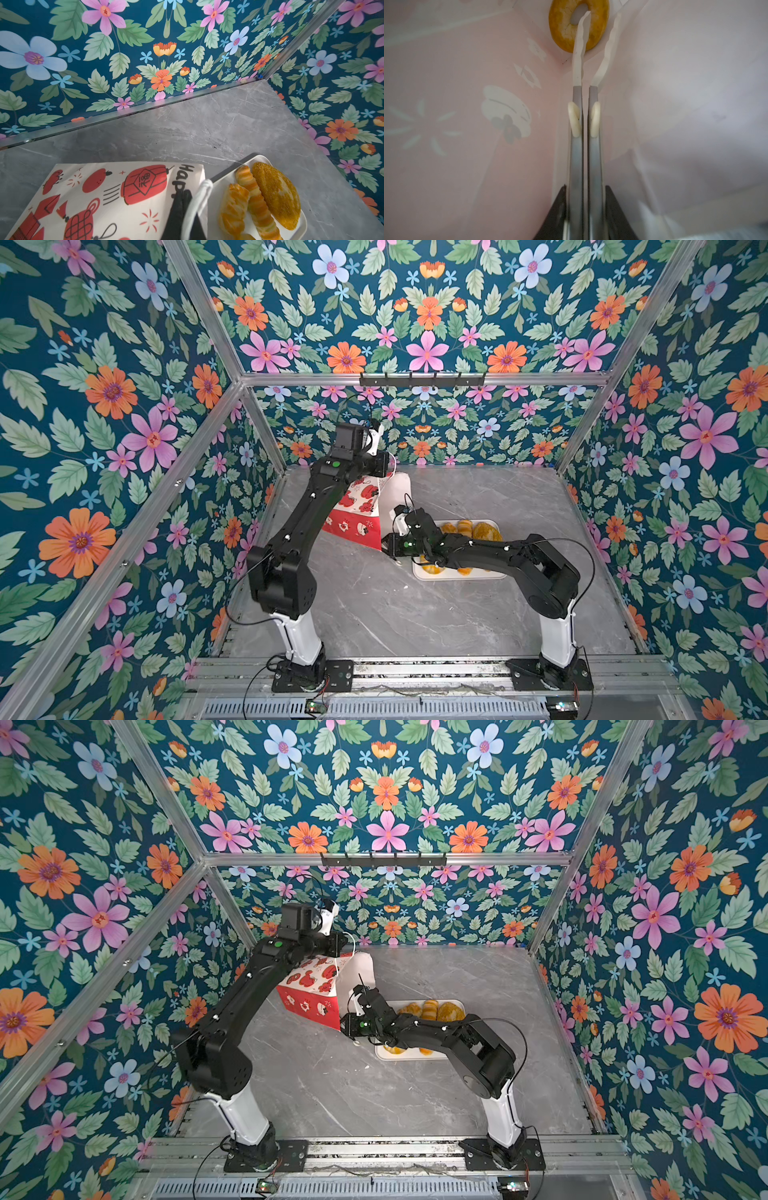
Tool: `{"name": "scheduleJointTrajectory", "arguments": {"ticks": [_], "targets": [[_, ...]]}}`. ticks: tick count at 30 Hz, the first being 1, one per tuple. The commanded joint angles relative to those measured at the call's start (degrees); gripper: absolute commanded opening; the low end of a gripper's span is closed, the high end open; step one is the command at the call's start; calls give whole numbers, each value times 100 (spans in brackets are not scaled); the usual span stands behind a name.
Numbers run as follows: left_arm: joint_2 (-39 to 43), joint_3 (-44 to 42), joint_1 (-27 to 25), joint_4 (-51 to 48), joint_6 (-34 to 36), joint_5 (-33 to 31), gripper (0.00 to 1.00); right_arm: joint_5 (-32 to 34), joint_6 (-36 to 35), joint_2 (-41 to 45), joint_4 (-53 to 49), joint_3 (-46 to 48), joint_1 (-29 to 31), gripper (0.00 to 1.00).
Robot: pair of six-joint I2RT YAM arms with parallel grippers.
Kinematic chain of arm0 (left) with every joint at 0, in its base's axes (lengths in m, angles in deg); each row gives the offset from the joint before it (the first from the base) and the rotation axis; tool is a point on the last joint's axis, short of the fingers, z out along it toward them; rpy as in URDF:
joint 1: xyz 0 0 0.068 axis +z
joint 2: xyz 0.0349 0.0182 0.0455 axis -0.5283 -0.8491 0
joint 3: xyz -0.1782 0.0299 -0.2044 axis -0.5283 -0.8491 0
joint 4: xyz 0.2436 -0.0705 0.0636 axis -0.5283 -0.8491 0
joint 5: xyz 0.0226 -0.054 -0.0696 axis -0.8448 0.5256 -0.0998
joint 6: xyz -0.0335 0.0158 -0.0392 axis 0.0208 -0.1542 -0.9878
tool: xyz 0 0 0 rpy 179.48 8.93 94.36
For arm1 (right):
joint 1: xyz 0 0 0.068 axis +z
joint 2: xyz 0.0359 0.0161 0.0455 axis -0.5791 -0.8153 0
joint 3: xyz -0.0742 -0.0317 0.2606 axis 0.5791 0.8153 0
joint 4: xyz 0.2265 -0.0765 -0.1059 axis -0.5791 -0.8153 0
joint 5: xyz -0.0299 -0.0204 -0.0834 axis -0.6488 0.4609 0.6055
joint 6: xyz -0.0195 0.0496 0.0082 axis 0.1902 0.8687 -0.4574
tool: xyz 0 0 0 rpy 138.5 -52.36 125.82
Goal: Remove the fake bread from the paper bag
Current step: 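Push the tongs deeper into the bag toward the small yellow ring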
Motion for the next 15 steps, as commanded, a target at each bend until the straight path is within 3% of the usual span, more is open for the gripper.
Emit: {"name": "scheduleJointTrajectory", "arguments": {"ticks": [1,7,15], "targets": [[-722,1078,-141,-1148,310,-318,0,-350,565,-16,630,63,-83,27],[-1979,3037,-240,-2109,437,-120,0,-775,1107,-125,1095,102,-283,26],[-1723,2393,-238,-1781,504,-146,0,-1199,1687,-366,1541,-60,-401,26]]}}
